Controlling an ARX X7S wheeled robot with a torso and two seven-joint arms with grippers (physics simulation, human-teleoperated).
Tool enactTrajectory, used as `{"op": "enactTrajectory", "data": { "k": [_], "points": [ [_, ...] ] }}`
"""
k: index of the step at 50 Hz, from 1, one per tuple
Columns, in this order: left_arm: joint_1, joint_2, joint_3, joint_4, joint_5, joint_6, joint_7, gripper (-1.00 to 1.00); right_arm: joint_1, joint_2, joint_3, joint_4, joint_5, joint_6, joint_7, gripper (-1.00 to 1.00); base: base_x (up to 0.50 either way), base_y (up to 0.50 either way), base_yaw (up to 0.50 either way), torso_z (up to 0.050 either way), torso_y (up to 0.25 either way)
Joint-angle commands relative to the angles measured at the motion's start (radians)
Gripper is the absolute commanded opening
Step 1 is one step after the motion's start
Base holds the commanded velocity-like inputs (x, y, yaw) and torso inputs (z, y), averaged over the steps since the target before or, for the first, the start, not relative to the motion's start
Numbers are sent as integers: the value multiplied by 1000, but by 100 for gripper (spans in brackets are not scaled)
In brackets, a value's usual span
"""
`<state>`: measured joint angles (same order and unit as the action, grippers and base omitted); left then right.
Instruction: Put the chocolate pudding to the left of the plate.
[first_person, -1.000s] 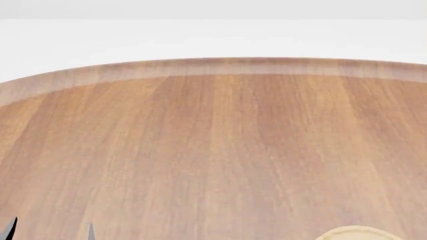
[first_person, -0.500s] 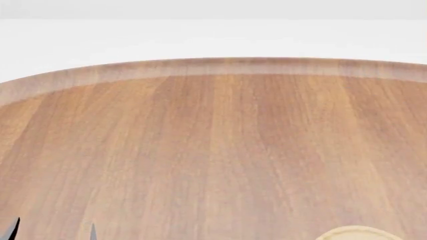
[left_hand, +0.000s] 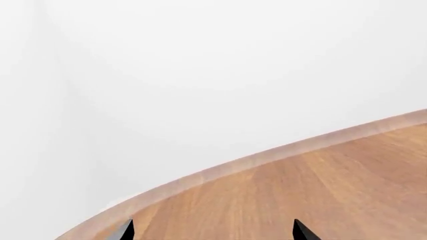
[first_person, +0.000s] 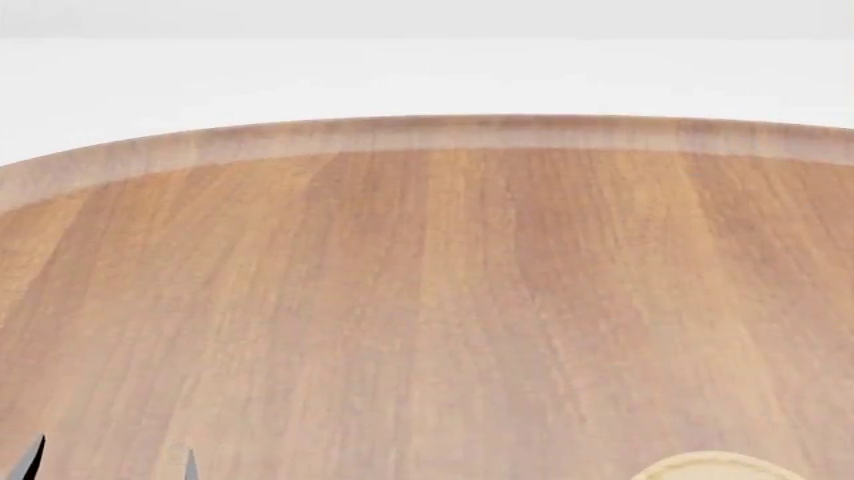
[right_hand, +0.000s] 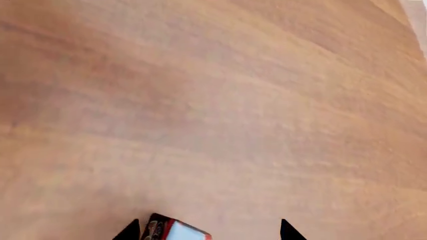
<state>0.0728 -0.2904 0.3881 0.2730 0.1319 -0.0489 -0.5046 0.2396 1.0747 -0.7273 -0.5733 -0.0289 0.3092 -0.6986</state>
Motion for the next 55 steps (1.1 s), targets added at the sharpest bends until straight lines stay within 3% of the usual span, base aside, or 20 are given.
{"op": "enactTrajectory", "data": {
  "k": [1,27,55],
  "points": [
    [-2,-2,8,-4,1,-1,-2,100,-107,51,-29,-22,-4,-22,63,100,0,0,0,0,0],
    [-5,-8,15,1,1,-10,-10,100,-173,110,31,153,125,-167,161,100,0,0,0,0,0],
    [-8,-13,28,0,-1,-12,-16,100,-202,-71,13,539,194,-438,161,100,0,0,0,0,0]
  ]
}}
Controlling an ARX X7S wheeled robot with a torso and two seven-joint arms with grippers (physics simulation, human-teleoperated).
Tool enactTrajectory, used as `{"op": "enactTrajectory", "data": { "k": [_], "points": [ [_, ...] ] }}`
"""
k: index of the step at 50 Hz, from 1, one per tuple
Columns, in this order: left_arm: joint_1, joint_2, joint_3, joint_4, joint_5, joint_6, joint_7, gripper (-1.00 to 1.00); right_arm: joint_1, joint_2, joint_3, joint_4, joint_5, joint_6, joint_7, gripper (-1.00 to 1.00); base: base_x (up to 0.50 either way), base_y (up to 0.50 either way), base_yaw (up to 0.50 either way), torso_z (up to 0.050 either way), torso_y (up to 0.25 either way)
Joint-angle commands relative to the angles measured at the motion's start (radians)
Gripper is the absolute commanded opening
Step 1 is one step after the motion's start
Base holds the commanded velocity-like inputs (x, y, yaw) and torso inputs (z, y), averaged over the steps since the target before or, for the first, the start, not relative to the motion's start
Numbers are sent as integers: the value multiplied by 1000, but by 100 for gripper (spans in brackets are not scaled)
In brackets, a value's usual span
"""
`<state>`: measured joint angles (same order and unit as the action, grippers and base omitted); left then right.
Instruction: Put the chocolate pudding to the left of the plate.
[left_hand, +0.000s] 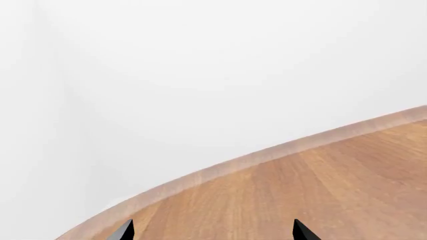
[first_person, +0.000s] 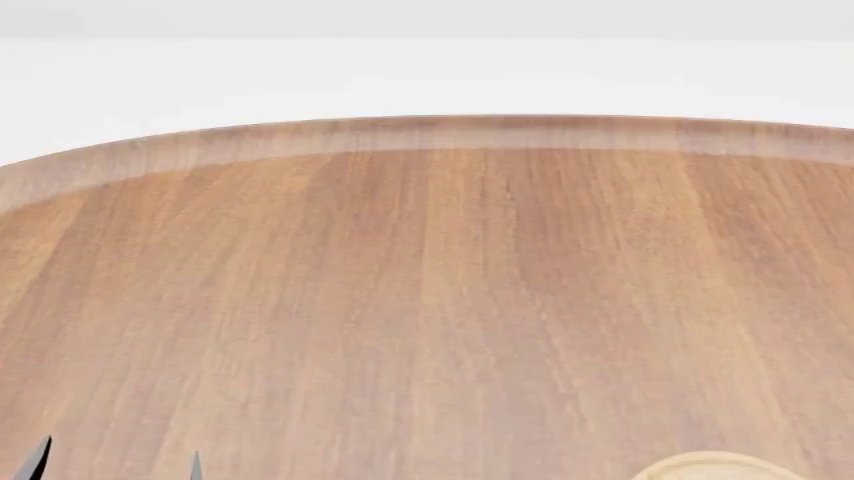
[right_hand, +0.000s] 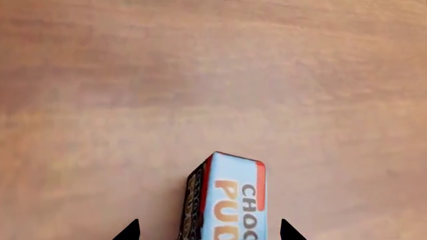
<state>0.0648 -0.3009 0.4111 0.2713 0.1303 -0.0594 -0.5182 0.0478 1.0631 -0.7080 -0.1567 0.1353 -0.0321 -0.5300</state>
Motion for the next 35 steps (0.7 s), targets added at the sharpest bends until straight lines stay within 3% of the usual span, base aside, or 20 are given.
{"op": "enactTrajectory", "data": {
  "k": [1,16,17,32,35],
  "points": [
    [1,-3,5,3,1,-1,-4,100,-12,-61,-6,128,36,-103,-11,100,0,0,0,0,0],
    [3,-5,16,10,10,-11,-9,100,-14,-87,-19,189,68,-142,-51,100,0,0,0,0,0],
    [3,-5,17,9,8,-9,-8,100,-12,-89,-21,192,70,-139,-55,-100,0,0,0,0,0],
    [0,-7,23,6,7,-9,-12,100,5,-99,-31,159,57,-110,-62,-100,0,1,1,0,0],
    [1,-8,24,7,8,-11,-13,100,45,-115,-23,131,43,-9,-37,-100,0,2,2,0,0]
  ]
}}
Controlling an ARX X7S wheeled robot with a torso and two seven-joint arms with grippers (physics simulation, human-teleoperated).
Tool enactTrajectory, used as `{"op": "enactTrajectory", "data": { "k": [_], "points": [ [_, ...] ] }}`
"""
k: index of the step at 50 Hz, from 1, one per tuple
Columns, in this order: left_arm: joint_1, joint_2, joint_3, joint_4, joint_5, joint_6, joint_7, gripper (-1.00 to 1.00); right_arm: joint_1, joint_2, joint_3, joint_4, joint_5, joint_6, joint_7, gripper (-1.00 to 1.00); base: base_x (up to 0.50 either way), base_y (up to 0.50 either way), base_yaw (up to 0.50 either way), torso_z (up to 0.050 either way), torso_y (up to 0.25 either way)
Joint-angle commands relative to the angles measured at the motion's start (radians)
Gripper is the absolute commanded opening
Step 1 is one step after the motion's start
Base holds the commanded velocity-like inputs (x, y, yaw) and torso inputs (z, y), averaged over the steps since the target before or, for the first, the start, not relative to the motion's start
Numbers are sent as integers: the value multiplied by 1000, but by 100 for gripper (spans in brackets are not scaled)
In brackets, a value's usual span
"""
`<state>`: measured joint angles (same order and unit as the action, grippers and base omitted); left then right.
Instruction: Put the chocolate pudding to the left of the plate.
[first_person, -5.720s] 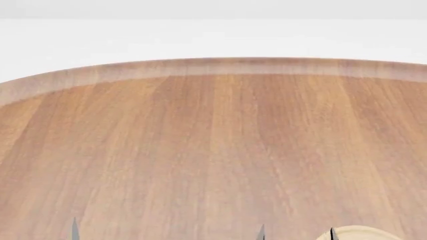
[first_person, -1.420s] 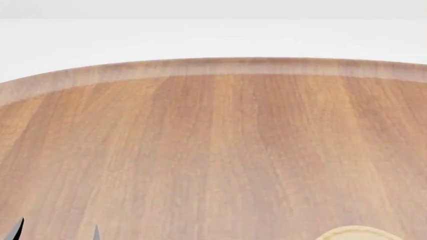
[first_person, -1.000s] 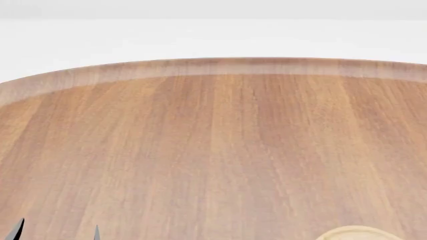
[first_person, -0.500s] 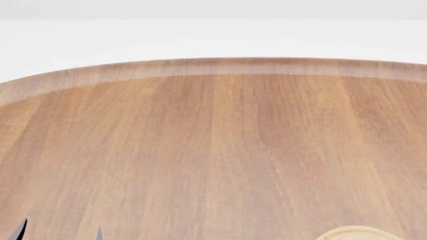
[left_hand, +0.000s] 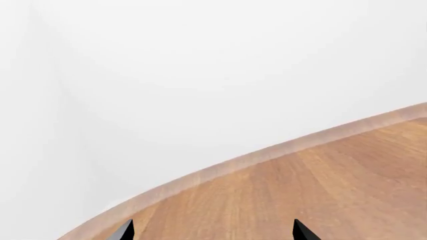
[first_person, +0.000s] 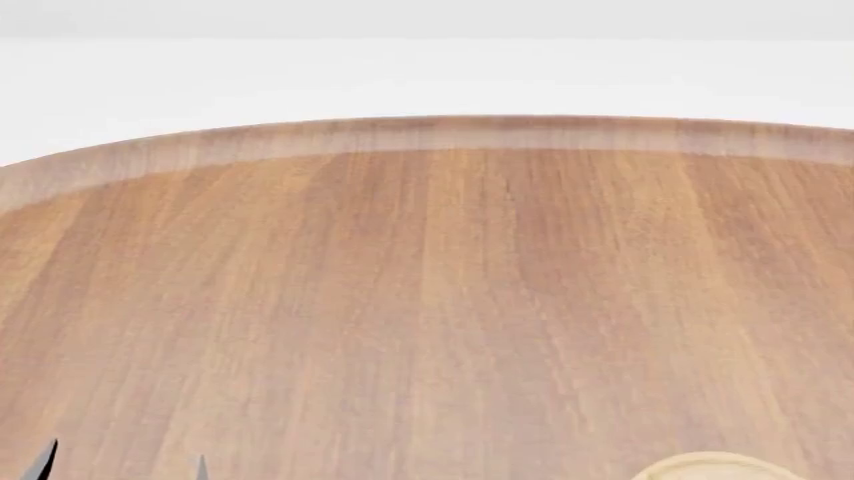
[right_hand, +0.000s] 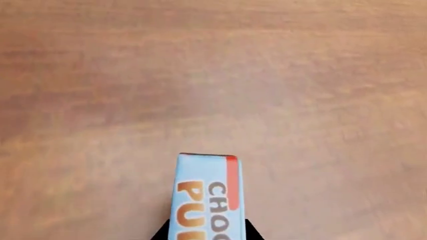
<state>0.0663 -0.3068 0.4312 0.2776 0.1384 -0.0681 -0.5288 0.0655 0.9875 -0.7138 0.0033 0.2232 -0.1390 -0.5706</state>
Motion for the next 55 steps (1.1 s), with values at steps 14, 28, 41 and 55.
{"op": "enactTrajectory", "data": {
  "k": [14,28,41,55],
  "points": [
    [-4,-3,12,-3,-6,-1,-1,100,164,-43,8,-172,-51,241,-27,-100,1,1,1,0,0],
    [-8,-6,16,-7,-10,0,-3,100,257,-95,19,-121,-53,272,-55,-100,0,0,0,0,0],
    [-14,-7,23,-20,-9,4,-6,100,375,-189,32,37,-42,287,-85,-100,0,0,0,0,0],
    [-10,-4,42,-18,37,-4,-33,100,487,-293,4,208,-79,249,-125,-100,0,0,0,0,0]
  ]
}}
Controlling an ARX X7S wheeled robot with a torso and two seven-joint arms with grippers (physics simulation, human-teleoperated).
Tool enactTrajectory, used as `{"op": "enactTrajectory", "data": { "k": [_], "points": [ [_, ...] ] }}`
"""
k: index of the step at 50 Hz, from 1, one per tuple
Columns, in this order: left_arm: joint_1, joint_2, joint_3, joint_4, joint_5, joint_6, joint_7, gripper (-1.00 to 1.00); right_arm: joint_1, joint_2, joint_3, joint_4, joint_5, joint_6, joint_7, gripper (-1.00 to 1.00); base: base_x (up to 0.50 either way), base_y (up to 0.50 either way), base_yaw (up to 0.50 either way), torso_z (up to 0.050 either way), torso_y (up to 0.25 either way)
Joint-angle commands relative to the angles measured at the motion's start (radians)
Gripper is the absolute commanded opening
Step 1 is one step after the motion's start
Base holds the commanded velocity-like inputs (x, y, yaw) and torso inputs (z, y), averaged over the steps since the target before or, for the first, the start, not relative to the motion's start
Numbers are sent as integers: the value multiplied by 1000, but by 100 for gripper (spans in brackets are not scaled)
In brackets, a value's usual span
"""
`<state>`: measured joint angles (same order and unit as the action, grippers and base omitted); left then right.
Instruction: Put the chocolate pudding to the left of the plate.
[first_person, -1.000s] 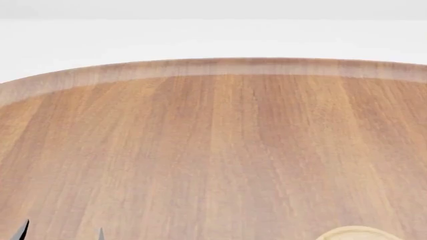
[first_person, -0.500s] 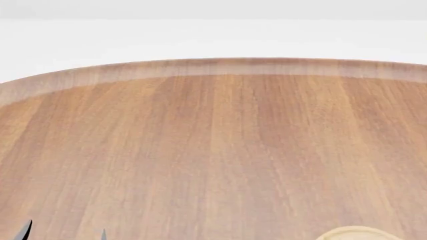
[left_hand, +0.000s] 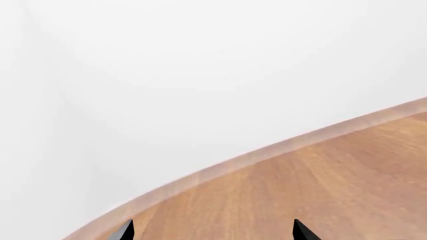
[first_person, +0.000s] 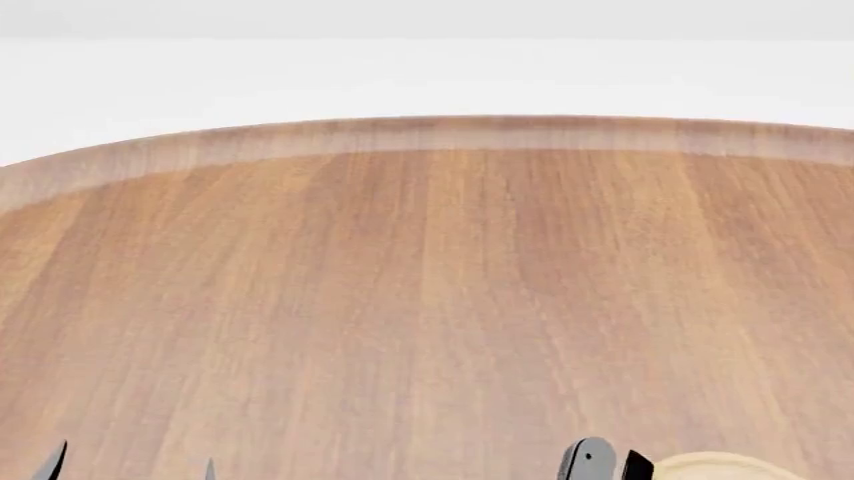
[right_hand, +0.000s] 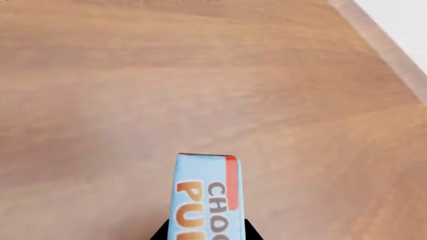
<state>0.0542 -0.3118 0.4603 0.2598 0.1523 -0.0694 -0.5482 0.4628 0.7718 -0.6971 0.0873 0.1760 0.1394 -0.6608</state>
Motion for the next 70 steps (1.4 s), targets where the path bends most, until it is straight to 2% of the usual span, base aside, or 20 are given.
{"op": "enactTrajectory", "data": {
  "k": [1,51,65,70],
  "points": [
    [2,1,14,1,24,-4,-14,100,94,-82,-14,131,-31,-31,-38,-100,0,0,0,0,0],
    [-8,-9,19,-8,2,-1,-21,100,187,-277,-41,641,-49,-264,-71,-100,0,0,0,0,0],
    [-11,-10,25,-12,-1,1,-21,100,208,-338,-55,832,-65,-369,-79,-100,0,0,0,0,0],
    [-12,-10,26,-12,-1,0,-22,100,237,-381,-60,969,-75,-443,-83,-100,0,0,0,0,0]
  ]
}}
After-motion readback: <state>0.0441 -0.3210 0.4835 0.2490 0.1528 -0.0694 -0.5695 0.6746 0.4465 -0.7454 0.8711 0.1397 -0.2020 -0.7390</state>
